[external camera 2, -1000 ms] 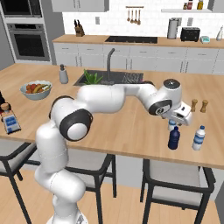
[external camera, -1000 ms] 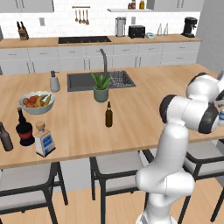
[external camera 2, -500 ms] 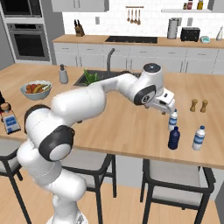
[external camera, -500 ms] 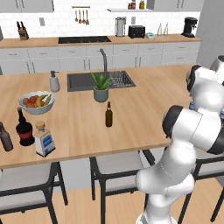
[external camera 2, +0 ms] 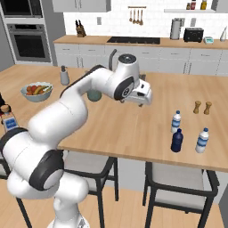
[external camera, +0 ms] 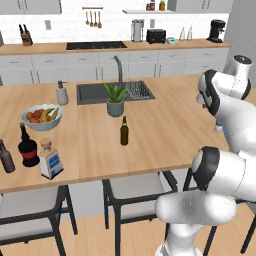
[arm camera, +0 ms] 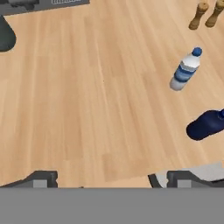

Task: Move the plastic bottles in the middle to the plastics group, and the glass bottles in the middle to the glass group.

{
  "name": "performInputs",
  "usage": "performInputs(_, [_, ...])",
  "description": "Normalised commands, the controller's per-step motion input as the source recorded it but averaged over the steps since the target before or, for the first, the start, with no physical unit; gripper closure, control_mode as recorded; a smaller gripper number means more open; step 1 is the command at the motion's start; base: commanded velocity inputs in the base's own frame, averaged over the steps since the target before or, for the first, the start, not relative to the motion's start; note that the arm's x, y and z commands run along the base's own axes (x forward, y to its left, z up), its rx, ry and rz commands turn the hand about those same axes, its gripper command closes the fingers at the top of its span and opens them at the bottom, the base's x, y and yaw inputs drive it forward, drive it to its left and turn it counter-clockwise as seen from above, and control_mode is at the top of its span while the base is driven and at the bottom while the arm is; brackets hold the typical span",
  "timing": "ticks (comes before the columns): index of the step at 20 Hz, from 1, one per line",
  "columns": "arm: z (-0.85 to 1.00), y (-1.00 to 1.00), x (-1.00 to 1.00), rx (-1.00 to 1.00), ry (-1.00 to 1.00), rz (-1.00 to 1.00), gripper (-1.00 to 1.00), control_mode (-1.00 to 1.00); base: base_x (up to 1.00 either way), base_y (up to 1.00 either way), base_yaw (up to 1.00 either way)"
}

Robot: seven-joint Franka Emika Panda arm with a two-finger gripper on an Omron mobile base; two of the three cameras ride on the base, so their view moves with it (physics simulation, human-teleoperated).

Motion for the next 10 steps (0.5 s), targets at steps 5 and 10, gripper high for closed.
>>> performInputs(5, [0.26,1.0,-0.09,0.0,0.01,0.37,-1.0,-1.0,0.0,0.0,0.0])
performInputs(10, [0.25,1.0,-0.01,0.0,0.0,0.34,-1.0,-1.0,0.0,0.0,0.0])
